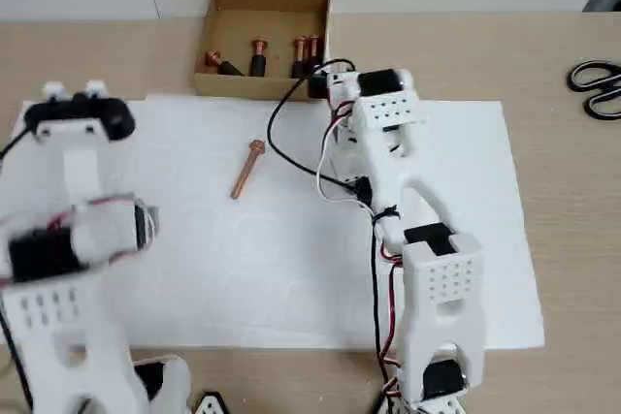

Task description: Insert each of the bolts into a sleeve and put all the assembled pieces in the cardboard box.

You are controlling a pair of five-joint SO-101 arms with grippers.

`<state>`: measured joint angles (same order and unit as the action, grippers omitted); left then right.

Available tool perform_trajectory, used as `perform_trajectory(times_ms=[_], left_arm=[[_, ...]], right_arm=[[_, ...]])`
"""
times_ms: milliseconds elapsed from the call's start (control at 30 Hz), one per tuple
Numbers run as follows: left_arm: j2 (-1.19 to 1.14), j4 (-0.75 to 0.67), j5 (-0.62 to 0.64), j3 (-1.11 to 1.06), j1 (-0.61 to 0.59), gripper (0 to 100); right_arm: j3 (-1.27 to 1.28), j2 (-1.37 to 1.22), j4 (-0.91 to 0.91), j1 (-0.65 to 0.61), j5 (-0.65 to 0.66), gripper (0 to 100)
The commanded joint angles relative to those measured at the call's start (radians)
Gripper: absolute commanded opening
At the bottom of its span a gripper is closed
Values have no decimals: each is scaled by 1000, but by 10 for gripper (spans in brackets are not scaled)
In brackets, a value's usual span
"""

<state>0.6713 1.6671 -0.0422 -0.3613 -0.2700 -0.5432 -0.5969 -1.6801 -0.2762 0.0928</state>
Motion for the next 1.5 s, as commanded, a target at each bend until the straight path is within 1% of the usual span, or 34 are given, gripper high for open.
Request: perform_trajectory(times_ms=[0,167,300,500,633,733,833,967,1100,1333,1467], left_arm=[[-221,-15,-54,157,54,148],[-543,-8,-64,346,219,148],[-827,0,-78,553,299,148],[-1220,9,-86,900,311,148],[-1422,66,-87,1155,318,148],[-1536,84,-87,1302,318,148],[-1602,84,-87,1385,319,148],[-1629,84,-87,1408,344,148],[-1629,84,-86,1409,361,148],[-1628,84,-83,1411,351,148],[-1548,86,-83,1399,356,148]], right_arm=[[-43,142,-25,31,21,4],[-43,153,-28,84,18,4],[-32,153,-30,116,17,4],[18,153,-27,117,15,4],[23,153,-27,120,14,4],[23,153,-27,120,14,4],[23,153,-27,119,14,4],[23,153,-27,119,14,4],[23,153,-28,119,14,4],[23,151,-28,120,14,4],[23,151,-28,120,14,4]])
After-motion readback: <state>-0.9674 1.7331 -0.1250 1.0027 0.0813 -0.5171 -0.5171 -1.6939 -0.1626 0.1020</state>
